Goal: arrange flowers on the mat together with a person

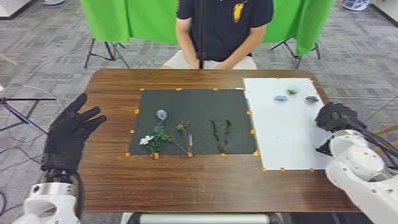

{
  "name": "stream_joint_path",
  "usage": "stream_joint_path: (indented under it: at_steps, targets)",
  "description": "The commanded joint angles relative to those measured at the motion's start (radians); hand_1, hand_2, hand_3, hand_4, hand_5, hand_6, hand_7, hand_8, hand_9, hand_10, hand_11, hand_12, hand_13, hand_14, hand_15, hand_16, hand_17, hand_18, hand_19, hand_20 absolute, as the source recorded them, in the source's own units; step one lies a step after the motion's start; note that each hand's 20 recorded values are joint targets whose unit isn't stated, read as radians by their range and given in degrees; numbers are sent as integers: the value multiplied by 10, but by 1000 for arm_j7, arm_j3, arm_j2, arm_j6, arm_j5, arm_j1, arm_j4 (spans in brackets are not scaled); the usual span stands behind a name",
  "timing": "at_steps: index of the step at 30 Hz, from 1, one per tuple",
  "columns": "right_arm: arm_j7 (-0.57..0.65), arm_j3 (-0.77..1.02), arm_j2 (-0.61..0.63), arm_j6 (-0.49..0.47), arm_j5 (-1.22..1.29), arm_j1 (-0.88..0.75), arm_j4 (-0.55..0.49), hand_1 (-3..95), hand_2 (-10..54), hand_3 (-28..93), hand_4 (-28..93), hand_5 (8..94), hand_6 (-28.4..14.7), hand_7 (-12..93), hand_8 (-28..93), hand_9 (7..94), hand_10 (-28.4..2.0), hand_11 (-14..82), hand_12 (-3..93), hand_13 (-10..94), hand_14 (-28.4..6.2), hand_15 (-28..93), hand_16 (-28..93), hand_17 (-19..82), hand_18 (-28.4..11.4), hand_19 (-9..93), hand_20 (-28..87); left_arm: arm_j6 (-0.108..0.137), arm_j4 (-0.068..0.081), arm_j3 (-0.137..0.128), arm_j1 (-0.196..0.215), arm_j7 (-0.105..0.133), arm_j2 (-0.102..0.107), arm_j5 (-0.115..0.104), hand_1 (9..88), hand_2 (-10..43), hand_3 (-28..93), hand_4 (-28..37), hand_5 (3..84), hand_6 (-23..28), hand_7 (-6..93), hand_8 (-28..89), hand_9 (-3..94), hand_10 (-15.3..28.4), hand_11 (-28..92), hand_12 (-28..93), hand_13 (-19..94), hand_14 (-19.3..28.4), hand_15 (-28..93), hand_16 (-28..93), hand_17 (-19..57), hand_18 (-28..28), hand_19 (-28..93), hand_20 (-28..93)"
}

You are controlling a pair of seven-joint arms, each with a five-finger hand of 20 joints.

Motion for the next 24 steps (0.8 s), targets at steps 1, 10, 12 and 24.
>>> stream_joint_path:
  at_steps: [1, 10, 12, 24]
  targets:
    - [7, -55, 9, 87, -47, -10, 32, 631, -95, 635, -283, 795, 48, 256, -29, 802, -75, 120, 332, 728, -3, 405, 317, 316, -113, 697, 188, -10, 1, -4, 14, -13, -12, 4, 247, 37, 794, -254, 355, 34, 126, -98, 389, 181, 228, 103, 298, 272, 486, -74, -84, 239, 482, 165]
    - [-5, -19, -21, 204, -81, 11, -103, 649, -95, 629, -283, 825, 41, 223, -2, 858, -74, 190, 387, 772, -20, 494, 317, 369, -99, 711, 219, 9, -3, -19, 35, 4, -10, -11, 247, 36, 795, -254, 354, 36, 125, -98, 389, 180, 229, 102, 297, 273, 486, -74, -84, 239, 482, 164]
    - [-62, -42, -36, 206, -73, 49, -156, 648, -95, 634, -283, 828, 40, 219, 1, 858, -74, 190, 389, 774, -20, 494, 318, 369, -101, 716, 223, 14, -7, -29, 52, 14, -8, -18, 247, 36, 795, -254, 354, 36, 126, -98, 389, 181, 229, 102, 298, 273, 486, -75, -84, 239, 482, 164]
    - [-296, -515, -241, 139, -64, 467, -227, 642, -95, 648, -283, 832, 36, 210, 13, 860, -76, 190, 395, 772, -20, 496, 326, 364, -103, 721, 235, 30, -19, -42, 90, 42, -5, -36, 244, 37, 793, -260, 355, 35, 127, -98, 391, 181, 230, 104, 298, 273, 486, -75, -84, 239, 482, 165]
